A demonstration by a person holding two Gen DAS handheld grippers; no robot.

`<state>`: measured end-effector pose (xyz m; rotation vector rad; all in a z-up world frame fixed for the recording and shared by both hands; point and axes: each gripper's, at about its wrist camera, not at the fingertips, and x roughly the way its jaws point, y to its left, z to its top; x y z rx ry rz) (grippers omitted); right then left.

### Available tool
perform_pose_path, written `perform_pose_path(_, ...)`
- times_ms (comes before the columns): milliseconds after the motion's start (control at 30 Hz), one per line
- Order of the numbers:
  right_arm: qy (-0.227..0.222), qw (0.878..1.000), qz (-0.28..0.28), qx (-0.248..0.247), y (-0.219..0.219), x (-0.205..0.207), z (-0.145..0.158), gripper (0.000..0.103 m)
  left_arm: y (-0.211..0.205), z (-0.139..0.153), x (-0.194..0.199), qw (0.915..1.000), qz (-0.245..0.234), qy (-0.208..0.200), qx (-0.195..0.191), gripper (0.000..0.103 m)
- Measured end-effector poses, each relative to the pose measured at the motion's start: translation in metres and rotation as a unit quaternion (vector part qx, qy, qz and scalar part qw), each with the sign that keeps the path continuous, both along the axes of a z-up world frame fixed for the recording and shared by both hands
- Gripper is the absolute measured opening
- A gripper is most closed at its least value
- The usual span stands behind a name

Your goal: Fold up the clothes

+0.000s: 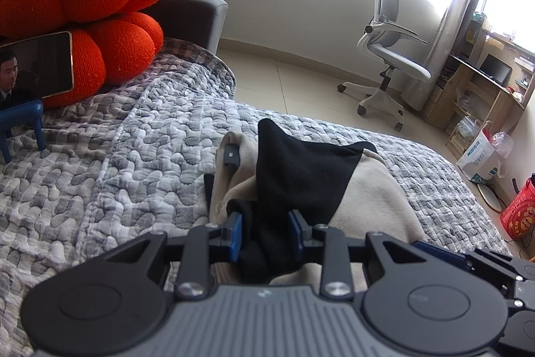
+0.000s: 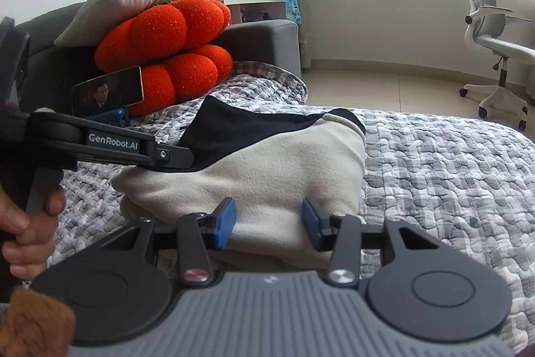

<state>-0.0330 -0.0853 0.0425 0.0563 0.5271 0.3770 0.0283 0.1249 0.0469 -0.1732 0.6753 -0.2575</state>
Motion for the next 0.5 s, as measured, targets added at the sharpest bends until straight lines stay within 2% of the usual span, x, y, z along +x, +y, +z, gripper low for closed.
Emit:
perform_pose_path(133, -0.001, 1.0, -0.015, 0.013, -0.012, -0.001, 0.007, 0.047, 0.001, 0.0, 0.0, 1.0, 0.0, 0.001, -0.003, 0.031)
perform_pose_path(300, 0.007, 0.999, -0.038, -0.007, -0.014, 0.002, -0.01, 0.053, 0.0, 0.0, -0.001, 1.0, -0.001, 0.0, -0.004, 0.031)
perform_pose_path(400, 0.022, 0.999, -0.044, 0.019, -0.021, 0.006, -0.019, 0.058, 0.001, 0.001, -0.001, 1.0, 0.0, 0.0, -0.006, 0.031)
perform_pose_path(500, 0.048, 0.995, -0.042, 0.076, -0.038, 0.011, -0.027, 0.064, 0.003, 0.002, -0.001, 0.9999, 0.002, 0.001, -0.013, 0.031)
